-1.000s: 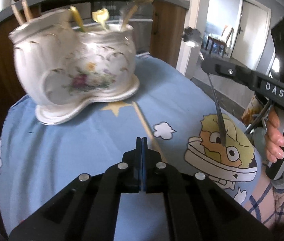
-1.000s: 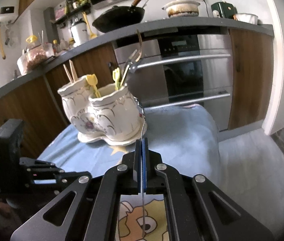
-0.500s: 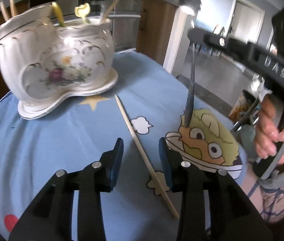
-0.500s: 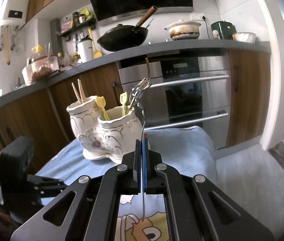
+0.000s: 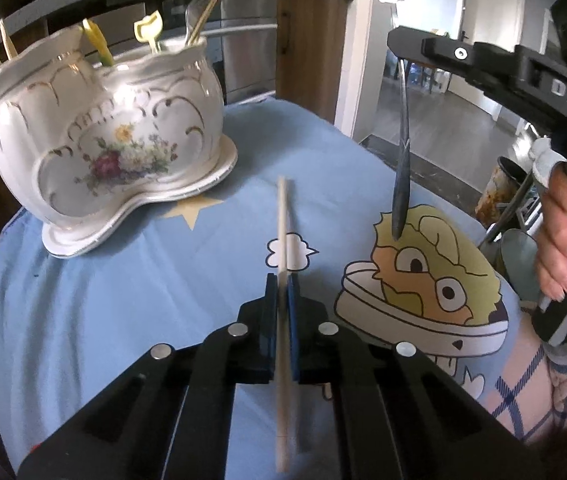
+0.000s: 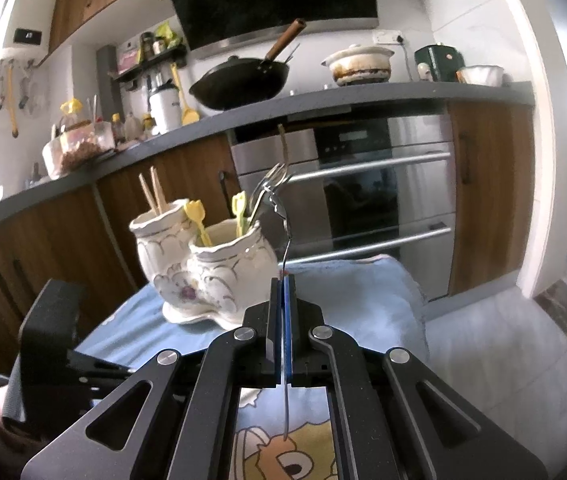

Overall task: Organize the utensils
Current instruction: 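Drop the silver spoon in the small pot while the left drops a chopstick in the large pot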

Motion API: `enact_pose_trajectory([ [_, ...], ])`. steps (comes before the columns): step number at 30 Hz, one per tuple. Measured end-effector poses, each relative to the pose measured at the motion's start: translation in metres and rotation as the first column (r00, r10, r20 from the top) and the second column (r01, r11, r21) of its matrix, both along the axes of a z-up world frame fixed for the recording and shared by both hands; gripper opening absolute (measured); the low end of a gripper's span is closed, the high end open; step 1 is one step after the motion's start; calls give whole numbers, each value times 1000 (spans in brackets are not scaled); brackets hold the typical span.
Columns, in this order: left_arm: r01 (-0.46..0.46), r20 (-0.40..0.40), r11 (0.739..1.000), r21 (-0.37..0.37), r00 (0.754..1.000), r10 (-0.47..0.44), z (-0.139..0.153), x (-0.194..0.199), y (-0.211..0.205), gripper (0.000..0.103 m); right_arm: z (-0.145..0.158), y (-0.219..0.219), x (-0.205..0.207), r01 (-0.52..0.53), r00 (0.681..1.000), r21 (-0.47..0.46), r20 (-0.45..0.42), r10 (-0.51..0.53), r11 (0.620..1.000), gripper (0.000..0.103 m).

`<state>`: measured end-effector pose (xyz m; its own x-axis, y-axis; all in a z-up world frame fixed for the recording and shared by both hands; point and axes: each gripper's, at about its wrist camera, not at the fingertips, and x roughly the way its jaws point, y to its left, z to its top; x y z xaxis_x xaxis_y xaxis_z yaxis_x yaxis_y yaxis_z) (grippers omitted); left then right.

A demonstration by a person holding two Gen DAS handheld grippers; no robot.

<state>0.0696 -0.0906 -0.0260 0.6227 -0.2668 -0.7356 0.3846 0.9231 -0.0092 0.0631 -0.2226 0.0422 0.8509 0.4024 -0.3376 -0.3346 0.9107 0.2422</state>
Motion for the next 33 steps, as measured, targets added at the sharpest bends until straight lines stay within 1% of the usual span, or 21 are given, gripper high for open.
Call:
enact_pose_trajectory([
  [4, 17, 39, 1000, -10, 999, -17, 9, -7, 12, 5, 0, 0, 0, 13, 1000, 7, 4, -13, 1000, 2],
  [6, 29, 70, 1000, -12, 997, -28, 15, -13, 20, 5, 0, 0, 0, 17, 1000, 5, 6, -17, 1000, 2],
  [9, 39, 124, 998, -41, 992, -34, 26, -22, 33, 5, 3, 3, -2, 27, 1000, 5, 15, -27, 1000, 2],
  [12, 35, 196, 996, -80, 980, -19, 41, -29, 52, 5, 9, 7, -6, 39, 999, -1, 38, -39, 999, 2],
  [15, 32, 275, 992, -118, 962, 1, 57, -35, 70, 5, 19, 13, -6, 45, 997, 20, 64, -46, 999, 2],
  [17, 24, 327, 990, -139, 945, 23, 67, -37, 81, 5, 28, 19, -5, 41, 995, 32, 89, -43, 999, 2],
  [20, 6, 404, 986, -167, 913, 63, 83, -36, 97, 5, 41, 29, 0, 25, 992, 31, 123, -29, 999, 2],
  [23, -6, 464, 974, -228, 878, 114, 101, -30, 115, 5, 52, 41, 9, 11, 990, 19, 142, -14, 1000, 2],
  [26, -15, 510, 962, -273, 845, 158, 117, -18, 127, 5, 66, 52, 22, -5, 985, 39, 171, -2, 999, 2],
  [29, -17, 535, 949, -315, 823, 192, 133, -3, 135, 5, 75, 60, 32, -15, 980, 50, 201, 4, 999, 2],
  [33, 8, 546, 927, -374, 810, 213, 146, 23, 142, 5, 87, 64, 48, -25, 970, 83, 242, 4, 996, 2],
])
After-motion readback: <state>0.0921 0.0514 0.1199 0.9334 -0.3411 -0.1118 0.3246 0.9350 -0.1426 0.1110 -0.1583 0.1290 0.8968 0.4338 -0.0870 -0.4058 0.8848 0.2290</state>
